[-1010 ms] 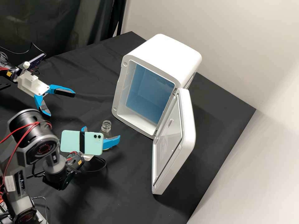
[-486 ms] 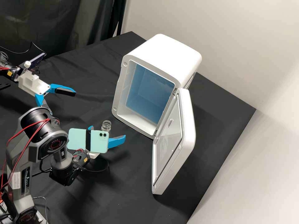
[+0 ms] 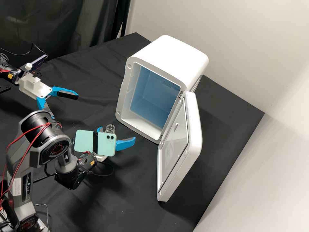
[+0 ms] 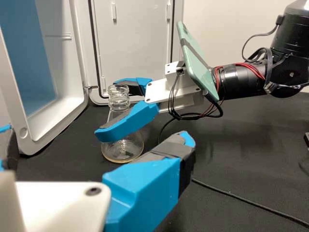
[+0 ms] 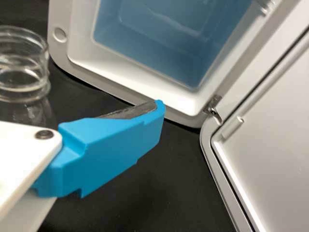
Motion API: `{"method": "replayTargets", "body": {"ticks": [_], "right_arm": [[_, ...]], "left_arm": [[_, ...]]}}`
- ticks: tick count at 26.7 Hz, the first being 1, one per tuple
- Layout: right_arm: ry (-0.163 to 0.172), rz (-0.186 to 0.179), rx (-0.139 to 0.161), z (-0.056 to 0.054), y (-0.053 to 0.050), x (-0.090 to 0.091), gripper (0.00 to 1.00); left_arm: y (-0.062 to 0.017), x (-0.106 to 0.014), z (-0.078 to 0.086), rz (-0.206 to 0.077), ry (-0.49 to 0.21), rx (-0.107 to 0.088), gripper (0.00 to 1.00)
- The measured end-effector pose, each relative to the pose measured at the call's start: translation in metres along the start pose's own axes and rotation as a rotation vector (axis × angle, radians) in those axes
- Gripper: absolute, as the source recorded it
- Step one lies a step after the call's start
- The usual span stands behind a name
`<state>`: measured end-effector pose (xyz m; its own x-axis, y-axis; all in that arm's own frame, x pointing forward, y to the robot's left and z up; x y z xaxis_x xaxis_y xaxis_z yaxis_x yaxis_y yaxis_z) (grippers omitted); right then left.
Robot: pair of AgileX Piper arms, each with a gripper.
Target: Place the flask in the incubator
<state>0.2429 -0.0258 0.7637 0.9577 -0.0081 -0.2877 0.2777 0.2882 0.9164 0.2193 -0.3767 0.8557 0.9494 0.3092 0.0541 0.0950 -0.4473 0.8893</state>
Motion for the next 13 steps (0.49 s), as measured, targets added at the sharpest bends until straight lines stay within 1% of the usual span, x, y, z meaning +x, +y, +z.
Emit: {"method": "replayTargets", "body": {"ticks": [2,5,9,12,13], "right_arm": [[0.006,-0.004,-0.001,-0.001,-0.001,0.000,1.00],[0.006,-0.004,-0.001,-0.001,-0.001,0.000,1.00],[-0.017,-0.004,0.012,0.006,-0.003,0.000,1.00],[-0.018,-0.001,0.023,0.009,-0.006,0.002,1.00],[-0.021,-0.009,0.029,0.011,-0.009,0.003,1.00]], "left_arm": [[0.0002,0.000,-0.001,0.001,0.004,0.000,1.00],[0.0004,0.000,-0.001,0.002,0.006,-0.001,1.00],[0.0004,0.000,-0.001,0.002,0.006,-0.001,1.00],[0.0004,0.000,-0.001,0.002,0.006,-0.001,1.00],[0.0004,0.000,-0.001,0.002,0.006,-0.001,1.00]]}}
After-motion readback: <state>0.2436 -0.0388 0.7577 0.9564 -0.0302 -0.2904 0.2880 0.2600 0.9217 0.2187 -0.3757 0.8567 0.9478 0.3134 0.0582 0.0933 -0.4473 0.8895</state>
